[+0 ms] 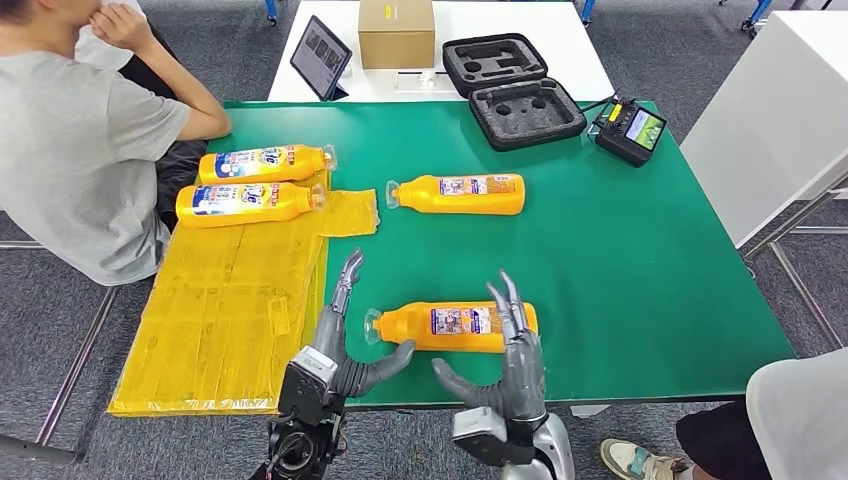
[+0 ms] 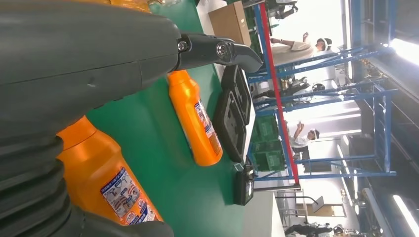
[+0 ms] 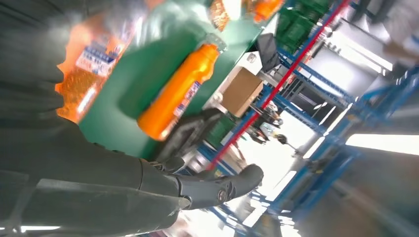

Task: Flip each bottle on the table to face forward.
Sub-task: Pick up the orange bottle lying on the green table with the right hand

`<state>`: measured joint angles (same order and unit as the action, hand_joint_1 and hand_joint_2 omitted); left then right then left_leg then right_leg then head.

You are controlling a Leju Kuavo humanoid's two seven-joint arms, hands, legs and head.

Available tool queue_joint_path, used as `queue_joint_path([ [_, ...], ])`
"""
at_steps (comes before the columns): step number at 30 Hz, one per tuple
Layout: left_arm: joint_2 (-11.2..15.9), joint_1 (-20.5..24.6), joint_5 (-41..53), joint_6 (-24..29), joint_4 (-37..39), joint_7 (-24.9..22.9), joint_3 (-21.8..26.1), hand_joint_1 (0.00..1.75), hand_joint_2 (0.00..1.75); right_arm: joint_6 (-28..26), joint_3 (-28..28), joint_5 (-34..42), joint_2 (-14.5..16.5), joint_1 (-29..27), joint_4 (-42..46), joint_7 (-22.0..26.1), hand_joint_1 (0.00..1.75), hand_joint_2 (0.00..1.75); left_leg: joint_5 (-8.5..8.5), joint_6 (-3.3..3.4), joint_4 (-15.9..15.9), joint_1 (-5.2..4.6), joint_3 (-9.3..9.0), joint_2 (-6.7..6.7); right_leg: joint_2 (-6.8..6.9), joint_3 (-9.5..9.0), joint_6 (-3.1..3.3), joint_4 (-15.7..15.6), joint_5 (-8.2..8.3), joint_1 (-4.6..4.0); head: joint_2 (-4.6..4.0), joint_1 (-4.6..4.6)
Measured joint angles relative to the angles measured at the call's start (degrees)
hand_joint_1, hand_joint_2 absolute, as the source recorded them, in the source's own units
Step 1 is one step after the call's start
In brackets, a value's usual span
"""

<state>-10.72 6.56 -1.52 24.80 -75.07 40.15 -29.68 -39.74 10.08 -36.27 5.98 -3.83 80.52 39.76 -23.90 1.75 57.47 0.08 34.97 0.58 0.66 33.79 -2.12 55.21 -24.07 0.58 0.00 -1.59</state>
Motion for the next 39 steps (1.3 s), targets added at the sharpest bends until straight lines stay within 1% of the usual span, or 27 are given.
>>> queue_joint_path([
  [2, 0.04, -0.14, 0.19, 0.68, -0.55, 0.00, -0.10, 0.00, 1.75, 0.00, -1.81, -6.92, 0.55, 0.24, -2.25, -1.06, 0.00, 1.75, 0.00, 0.00, 0.00, 0.00, 0.00, -0.02, 0.01, 0.00, 0.00, 0.00, 0.00, 0.00, 0.00, 0.00],
  [4, 0.09, -0.29, 0.74, 1.99, -1.39, 0.02, -0.20, 0.00, 1.75, 0.00, -3.75, -12.02, 0.72, 0.62, -5.01, -2.34, 0.00, 1.75, 0.01, 0.00, 0.00, 0.00, 0.01, -0.04, 0.02, -0.01, 0.00, 0.00, 0.00, 0.00, 0.00, 0.01],
  [8, 0.16, -0.35, 1.49, 4.34, -3.08, 0.05, -0.54, 0.00, 1.75, 0.00, -7.11, -18.07, 0.75, 2.29, -10.16, -4.57, 0.00, 1.75, 0.01, 0.01, 0.00, -0.01, 0.01, -0.04, 0.01, -0.02, -0.01, 0.00, 0.00, 0.01, 0.00, 0.01],
  [13, 0.16, -0.20, 1.46, 5.84, -4.62, 0.07, -1.20, 0.00, 1.75, -0.02, -8.13, -25.71, 0.30, 5.87, -15.71, -10.69, 0.00, 1.75, 0.01, 0.01, 0.01, -0.01, 0.00, -0.04, 0.01, -0.01, -0.01, 0.00, 0.01, 0.01, 0.00, 0.01],
  [15, 0.16, -0.19, 2.01, 7.91, -5.61, 0.07, -1.29, 0.00, 1.75, -0.02, -8.04, -27.37, 0.07, 7.06, -17.30, -12.96, 0.00, 1.75, 0.02, 0.00, 0.02, -0.01, 0.00, -0.04, 0.01, -0.01, -0.01, 0.00, 0.01, 0.01, 0.00, 0.00],
  [17, 0.20, -0.18, 2.99, 11.08, -6.90, 0.07, -1.40, 0.00, 1.75, -0.02, -7.78, -28.49, -0.22, 8.12, -18.76, -15.13, 0.00, 1.75, 0.02, 0.00, 0.01, 0.00, 0.00, -0.04, 0.01, -0.01, -0.01, 0.00, 0.01, 0.00, 0.00, 0.00],
  [20, 0.38, -0.16, 4.09, 14.37, -8.67, 0.07, -1.71, 0.00, 1.75, -0.02, -7.35, -29.46, -0.73, 9.25, -20.42, -16.87, 0.00, 1.75, 0.01, 0.00, 0.01, 0.00, 0.01, -0.04, 0.02, -0.01, -0.01, 0.00, 0.01, 0.00, 0.00, 0.01],
  [23, 0.55, -0.20, 4.92, 14.89, -9.78, 0.07, -1.93, 0.00, 1.75, -0.03, -6.97, -30.36, -1.11, 9.87, -21.48, -17.61, 0.00, 1.75, 0.01, 0.00, 0.01, 0.00, 0.02, -0.04, 0.02, -0.01, -0.01, 0.00, 0.01, 0.00, 0.00, 0.01],
  [29, 0.88, -0.41, 5.53, 15.13, -11.22, 0.07, -2.04, 0.00, 1.75, -0.04, -6.59, -35.74, -1.98, 10.69, -22.51, -19.77, 0.00, 1.75, 0.01, 0.00, 0.01, -0.01, 0.02, -0.04, 0.02, -0.01, -0.01, 0.00, 0.01, 0.01, 0.00, 0.01],
  [33, 1.09, -0.47, 4.77, 15.15, -11.50, 0.07, -2.06, 0.00, 1.75, -0.04, -6.30, -37.60, -2.18, 11.47, -23.30, -20.90, 0.00, 1.75, 0.01, 0.00, 0.01, -0.01, 0.02, -0.04, 0.02, -0.01, -0.01, 0.00, 0.01, 0.01, 0.00, 0.00],
  [39, 1.20, -0.20, 2.62, 14.94, -11.47, 0.07, -2.44, 0.00, 1.75, 0.01, -6.15, -39.66, -2.55, 14.08, -26.95, -24.17, 0.00, 1.75, 0.02, 0.00, 0.01, 0.00, 0.01, -0.04, 0.02, -0.01, -0.01, 0.00, 0.01, 0.01, 0.00, 0.00],
])
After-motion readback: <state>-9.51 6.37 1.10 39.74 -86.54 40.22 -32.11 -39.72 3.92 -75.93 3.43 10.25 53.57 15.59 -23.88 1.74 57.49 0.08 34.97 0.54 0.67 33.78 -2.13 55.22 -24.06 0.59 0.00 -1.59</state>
